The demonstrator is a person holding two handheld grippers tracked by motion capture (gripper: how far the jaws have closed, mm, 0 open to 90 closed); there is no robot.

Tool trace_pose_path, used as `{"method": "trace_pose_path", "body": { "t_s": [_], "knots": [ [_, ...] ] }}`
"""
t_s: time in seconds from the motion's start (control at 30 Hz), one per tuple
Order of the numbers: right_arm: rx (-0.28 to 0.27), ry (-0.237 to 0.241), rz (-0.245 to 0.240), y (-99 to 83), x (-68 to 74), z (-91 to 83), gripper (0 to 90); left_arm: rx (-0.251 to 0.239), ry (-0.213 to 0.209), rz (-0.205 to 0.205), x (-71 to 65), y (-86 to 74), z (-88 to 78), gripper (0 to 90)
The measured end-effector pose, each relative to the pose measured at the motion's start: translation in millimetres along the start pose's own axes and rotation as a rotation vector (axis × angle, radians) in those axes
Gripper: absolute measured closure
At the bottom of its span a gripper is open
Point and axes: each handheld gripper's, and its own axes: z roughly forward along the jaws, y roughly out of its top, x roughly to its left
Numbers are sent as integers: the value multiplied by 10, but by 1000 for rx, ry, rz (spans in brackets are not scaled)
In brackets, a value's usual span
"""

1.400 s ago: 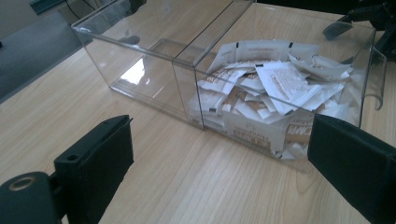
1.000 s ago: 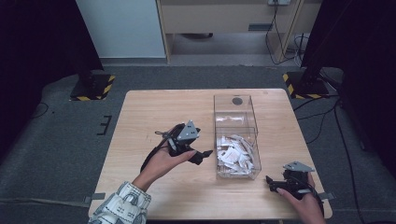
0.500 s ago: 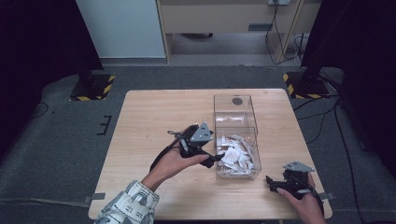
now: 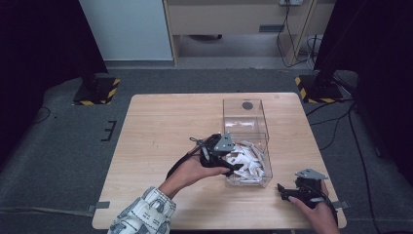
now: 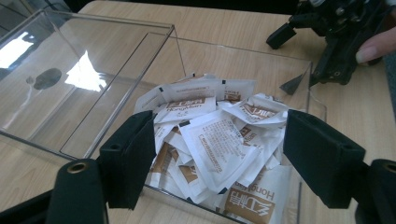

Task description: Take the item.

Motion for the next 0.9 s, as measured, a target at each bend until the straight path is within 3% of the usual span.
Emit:
{"method": "trace_pose_path", "body": {
  "t_s": [0.23, 0.7, 0.9],
  "knots": [
    [0, 0, 0, 0, 0, 0, 8, 33, 6, -11, 52, 18, 116, 343],
    [0, 0, 0, 0, 0, 0, 8, 58, -12, 15, -44, 109, 195, 438],
    [0, 0, 0, 0, 0, 0, 8, 106, 6, -5, 12, 137, 300, 462]
  ]
}}
